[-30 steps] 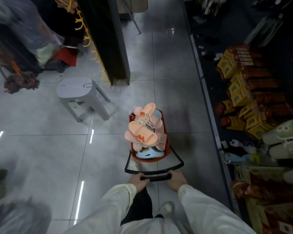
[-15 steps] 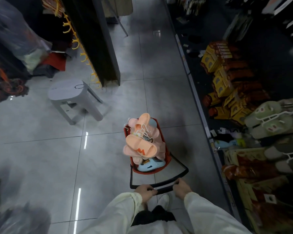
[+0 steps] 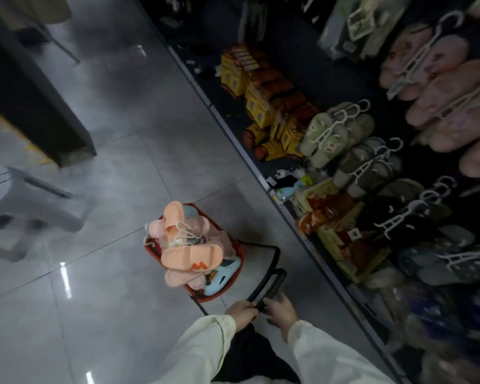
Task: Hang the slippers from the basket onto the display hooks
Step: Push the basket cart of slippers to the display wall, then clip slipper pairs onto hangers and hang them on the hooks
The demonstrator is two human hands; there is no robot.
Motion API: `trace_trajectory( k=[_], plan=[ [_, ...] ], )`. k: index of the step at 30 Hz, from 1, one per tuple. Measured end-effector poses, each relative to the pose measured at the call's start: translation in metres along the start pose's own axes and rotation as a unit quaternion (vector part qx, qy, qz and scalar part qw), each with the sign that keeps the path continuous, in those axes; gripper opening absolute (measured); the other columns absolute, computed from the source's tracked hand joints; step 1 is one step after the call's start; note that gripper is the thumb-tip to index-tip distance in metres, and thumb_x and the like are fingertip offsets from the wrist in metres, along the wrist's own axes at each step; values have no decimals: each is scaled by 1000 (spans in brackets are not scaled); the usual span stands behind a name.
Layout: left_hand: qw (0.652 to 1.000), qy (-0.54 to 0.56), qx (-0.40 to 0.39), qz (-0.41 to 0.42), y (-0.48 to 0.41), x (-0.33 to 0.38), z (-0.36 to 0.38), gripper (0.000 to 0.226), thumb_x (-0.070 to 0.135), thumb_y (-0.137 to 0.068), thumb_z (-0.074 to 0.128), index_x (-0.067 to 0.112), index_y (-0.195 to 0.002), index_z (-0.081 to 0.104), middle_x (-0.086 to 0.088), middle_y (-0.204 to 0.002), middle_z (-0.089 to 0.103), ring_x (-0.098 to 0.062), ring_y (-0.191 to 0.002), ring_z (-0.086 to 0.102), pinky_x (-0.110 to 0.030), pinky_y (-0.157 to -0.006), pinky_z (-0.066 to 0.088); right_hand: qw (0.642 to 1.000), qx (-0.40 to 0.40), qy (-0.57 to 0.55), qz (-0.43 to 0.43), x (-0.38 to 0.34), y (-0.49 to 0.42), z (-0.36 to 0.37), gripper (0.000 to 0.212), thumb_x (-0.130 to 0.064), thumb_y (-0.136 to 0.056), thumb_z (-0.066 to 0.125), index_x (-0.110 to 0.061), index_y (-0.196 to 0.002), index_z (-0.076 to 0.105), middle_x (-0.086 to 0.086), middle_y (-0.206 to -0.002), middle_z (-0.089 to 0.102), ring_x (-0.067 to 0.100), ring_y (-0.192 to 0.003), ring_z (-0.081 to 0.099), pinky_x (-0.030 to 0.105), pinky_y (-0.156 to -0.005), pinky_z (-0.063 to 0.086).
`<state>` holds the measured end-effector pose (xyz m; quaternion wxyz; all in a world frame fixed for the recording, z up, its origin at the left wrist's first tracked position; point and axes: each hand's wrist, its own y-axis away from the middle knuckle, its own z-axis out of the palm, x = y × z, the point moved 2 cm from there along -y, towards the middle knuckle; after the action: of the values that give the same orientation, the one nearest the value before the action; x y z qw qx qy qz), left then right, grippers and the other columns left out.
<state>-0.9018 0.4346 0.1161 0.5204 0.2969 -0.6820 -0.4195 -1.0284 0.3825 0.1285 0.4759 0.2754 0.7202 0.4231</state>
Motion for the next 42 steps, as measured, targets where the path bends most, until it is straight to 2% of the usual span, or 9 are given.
trace_trajectory(
  k=[4,11,15,18,22,26,31,38,42],
  plan=[
    [999,-2,-37,18,-5,25,31,38,18,-98,48,17,-135,57,-13,-119,65,-23,-93,61,-16,-53,40,999,29,-21,3,16,-13,-26,26,-14,-98,55,-10,-124,56,15,-112,68,34,-104,65,43,-87,53],
    [998,35,-45,30,8,44,38,49,37,-104,44,36,-151,31,4,-123,56,-10,-93,56,-17,-62,42,987,85,-131,46,8,-62,-65,32,-18,-93,65,2,-115,54,25,-112,65,39,-104,64,51,-98,51],
    [997,74,21,-9,5,47,7,49,57,-98,47,42,-144,37,4,-132,53,-16,-104,61,-31,-84,48,965,142,-213,51,2,-85,-100,32,-15,-96,59,0,-124,55,19,-92,62,30,-74,59,36,-67,51],
    [994,94,36,-42,8,38,-4,56,61,-96,47,36,-145,35,-2,-141,49,-23,-112,58,-35,-90,48,957,165,-231,53,11,-93,-132,42,-17,-98,57,-5,-138,50,9,-81,58,22,-65,52,29,-60,44],
    [991,101,48,-79,6,31,2,54,48,-102,43,21,-149,35,-6,-142,48,-25,-114,57,-39,-101,46,946,185,-264,31,15,-89,-178,51,-16,-101,53,-4,-148,38,18,-106,60,30,-90,57,34,-73,46],
    [987,121,70,-80,-2,53,13,54,49,-101,44,22,-147,38,0,-131,54,-19,-104,60,-36,-93,48,946,188,-261,41,21,-100,-215,49,-19,-101,54,-4,-146,41,23,-131,58,39,-112,57,40,-91,45],
    [968,213,122,-54,-15,96,15,48,52,-98,50,21,-134,50,-1,-130,59,-22,-101,63,-37,-80,51,952,197,-225,63,37,-119,-255,49,-27,-98,58,-7,-142,49,22,-125,63,41,-111,61,51,-98,50],
    [955,260,141,-30,-28,141,42,32,46,-99,51,22,-120,45,-8,-131,58,-34,-112,58,-50,-105,43,937,249,-239,60,51,-103,-304,46,-23,-99,57,3,-136,49,26,-127,60,43,-113,59,49,-97,48],
    [964,240,114,-26,-34,146,61,50,52,-98,51,19,-136,50,-6,-136,56,-29,-107,60,-46,-98,46,925,263,-264,80,54,-74,-322,49,-18,-101,54,10,-140,43,29,-135,53,44,-122,53,46,-101,43]
  ],
)
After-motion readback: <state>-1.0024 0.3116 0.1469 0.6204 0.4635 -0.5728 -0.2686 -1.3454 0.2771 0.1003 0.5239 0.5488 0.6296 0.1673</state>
